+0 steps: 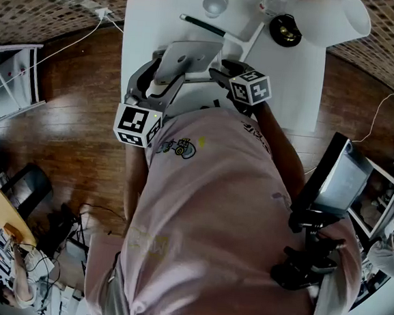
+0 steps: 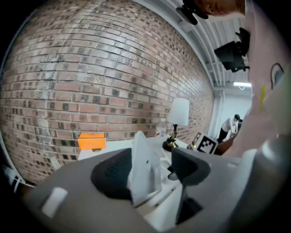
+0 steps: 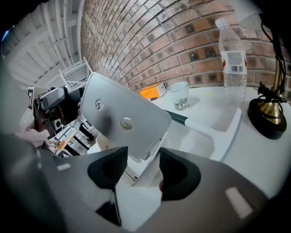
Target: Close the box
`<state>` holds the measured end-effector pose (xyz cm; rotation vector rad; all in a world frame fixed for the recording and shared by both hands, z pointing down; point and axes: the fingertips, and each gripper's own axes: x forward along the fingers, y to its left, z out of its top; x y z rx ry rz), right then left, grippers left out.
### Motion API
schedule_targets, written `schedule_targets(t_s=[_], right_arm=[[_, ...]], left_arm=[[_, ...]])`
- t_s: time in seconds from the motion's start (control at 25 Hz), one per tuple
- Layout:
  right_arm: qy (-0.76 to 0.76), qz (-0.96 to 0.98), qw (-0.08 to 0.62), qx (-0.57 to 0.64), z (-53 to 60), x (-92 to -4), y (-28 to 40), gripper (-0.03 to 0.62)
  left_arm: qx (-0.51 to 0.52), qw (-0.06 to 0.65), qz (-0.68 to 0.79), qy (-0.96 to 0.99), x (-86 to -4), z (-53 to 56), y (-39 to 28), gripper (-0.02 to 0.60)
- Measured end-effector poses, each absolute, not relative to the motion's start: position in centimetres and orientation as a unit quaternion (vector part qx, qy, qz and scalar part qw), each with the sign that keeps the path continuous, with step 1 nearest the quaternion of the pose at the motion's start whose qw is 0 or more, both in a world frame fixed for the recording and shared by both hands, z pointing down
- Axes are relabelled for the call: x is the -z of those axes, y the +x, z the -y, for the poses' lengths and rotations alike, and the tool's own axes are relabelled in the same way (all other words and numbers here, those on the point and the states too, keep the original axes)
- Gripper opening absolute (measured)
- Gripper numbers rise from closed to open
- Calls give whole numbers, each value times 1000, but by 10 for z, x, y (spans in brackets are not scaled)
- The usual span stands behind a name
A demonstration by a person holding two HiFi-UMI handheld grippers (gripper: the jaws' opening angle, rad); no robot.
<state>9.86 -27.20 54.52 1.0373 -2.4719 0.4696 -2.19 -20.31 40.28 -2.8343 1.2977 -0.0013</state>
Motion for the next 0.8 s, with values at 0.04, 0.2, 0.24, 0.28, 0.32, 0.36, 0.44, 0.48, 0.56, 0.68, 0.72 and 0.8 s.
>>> schedule_targets(t_s=[0.04,0.2,0.24,0.28,0.32,0.36,0.44,0.48,0.56,0.68,0.72,0.8], right_arm=[[374,888,211,-166,272,-544,101,196],[380,885,217,-159,275,-542,106,196],[381,884,218,-158,275,-542,107,196],[383,883,220,-157,275,-543,107,196],[384,882,222,-156,275,-543,108,196],[385,882,225,-154,276,-543,108,196],[387,880,231,-151,277,-543,108,196],[387,879,233,-150,277,-543,108,196],[389,878,238,-149,277,-544,108,196],[388,876,248,-144,276,-547,106,196],[388,875,251,-143,276,-548,105,196],[387,874,258,-140,276,-549,105,196]], left_arm=[[-4,8,-417,-909,-403,204,-21,331],[-24,-14,-419,-908,-404,210,-22,331],[-30,-22,-419,-907,-405,211,-23,331],[-34,-31,-420,-907,-406,213,-25,331],[-38,-41,-421,-905,-408,215,-27,331],[-43,-53,-423,-903,-409,217,-30,331],[-55,-82,-429,-898,-414,223,-37,331],[-62,-98,-432,-894,-417,226,-41,331],[-76,-132,-437,-886,-425,233,-48,331],[-95,-185,-442,-873,-440,242,-61,331],[-101,-201,-443,-868,-445,245,-64,331],[-113,-230,-445,-858,-455,250,-71,331]])
